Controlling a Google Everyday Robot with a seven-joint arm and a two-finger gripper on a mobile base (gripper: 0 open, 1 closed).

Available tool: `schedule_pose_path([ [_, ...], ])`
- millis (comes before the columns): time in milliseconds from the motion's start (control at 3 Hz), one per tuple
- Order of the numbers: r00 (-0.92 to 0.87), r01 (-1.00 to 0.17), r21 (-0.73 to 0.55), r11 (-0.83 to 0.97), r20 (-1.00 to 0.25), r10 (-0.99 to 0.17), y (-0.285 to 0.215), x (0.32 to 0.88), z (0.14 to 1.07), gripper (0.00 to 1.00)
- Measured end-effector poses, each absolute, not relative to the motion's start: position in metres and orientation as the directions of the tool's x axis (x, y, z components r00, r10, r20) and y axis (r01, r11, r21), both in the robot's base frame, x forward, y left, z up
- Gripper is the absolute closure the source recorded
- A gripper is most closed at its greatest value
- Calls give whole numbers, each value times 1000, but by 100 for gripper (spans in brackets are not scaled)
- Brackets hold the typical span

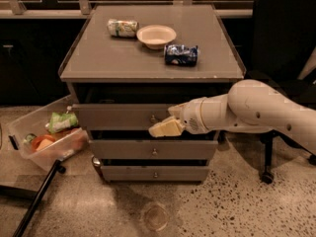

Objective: Open top drawer

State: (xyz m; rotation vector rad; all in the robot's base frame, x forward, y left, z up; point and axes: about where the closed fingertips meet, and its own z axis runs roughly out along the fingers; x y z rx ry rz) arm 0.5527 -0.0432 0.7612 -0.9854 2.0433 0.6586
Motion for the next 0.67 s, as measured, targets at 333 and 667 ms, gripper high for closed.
schedule_pose_path([
  [333, -387, -795, 96, 599, -841, -379, -17, 582, 737, 58],
  [667, -375, -747, 40, 664, -850, -371, -1, 611, 725, 81],
])
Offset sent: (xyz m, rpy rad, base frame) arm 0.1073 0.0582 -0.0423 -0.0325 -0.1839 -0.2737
